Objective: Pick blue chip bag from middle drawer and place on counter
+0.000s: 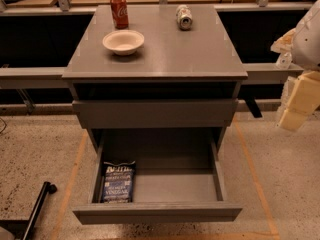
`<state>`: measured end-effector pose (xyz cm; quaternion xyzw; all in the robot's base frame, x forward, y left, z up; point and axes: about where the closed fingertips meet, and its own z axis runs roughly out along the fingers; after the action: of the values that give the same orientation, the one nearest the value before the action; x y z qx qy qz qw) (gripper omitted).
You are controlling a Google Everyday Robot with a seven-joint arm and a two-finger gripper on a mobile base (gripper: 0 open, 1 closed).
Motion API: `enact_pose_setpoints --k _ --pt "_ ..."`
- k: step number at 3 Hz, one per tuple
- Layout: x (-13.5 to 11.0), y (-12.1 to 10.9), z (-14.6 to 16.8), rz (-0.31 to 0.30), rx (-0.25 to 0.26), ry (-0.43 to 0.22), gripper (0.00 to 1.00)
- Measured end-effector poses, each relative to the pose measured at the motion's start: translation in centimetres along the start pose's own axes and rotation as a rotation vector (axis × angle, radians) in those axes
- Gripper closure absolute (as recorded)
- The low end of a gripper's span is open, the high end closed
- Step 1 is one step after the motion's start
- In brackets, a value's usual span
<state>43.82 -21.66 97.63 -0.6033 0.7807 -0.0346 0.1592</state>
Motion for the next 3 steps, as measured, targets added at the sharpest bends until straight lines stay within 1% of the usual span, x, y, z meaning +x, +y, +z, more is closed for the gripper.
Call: enact_pose_setpoints --k 1,2,3 --pt "-0.1 -0.1 -0.1 0.001 0.007 -0.012 0.0" --pt "-1.0 0.1 1.0 0.005 0.02 -0.101 0.0" --pt "-3.4 0.5 5.1 0.014 0.005 -0.252 0.0"
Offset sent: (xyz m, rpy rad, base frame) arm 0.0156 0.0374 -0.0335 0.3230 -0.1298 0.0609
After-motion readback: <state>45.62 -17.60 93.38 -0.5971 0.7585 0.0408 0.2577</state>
